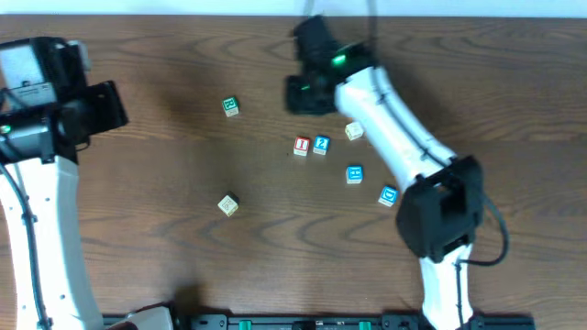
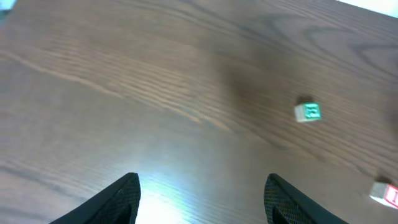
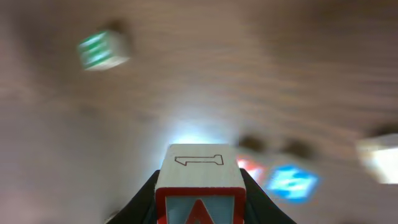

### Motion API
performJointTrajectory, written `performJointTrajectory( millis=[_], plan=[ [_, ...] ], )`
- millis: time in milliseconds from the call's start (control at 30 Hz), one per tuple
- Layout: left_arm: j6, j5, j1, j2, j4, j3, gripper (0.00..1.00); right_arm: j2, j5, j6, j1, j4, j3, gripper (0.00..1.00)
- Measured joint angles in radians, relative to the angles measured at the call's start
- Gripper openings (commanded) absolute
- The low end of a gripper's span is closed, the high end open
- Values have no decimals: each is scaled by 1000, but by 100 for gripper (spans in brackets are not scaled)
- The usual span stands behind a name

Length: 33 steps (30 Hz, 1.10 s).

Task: Spell out Ai2
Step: 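Carry the 'A' block with the right gripper and place it left of 'I'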

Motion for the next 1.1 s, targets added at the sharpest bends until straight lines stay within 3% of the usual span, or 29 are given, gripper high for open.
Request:
performJointTrajectory(
  millis=[233, 500, 1100],
  plan=[
    [0, 32, 12, 0, 0, 0, 68, 37, -13, 122, 145, -19, 2, 1],
    [0, 103, 12, 0, 0, 0, 68, 166, 7, 180, 143, -18, 2, 1],
    [0, 129, 12, 0, 0, 0, 68, 182, 137, 212, 134, -19, 2, 1]
  ],
)
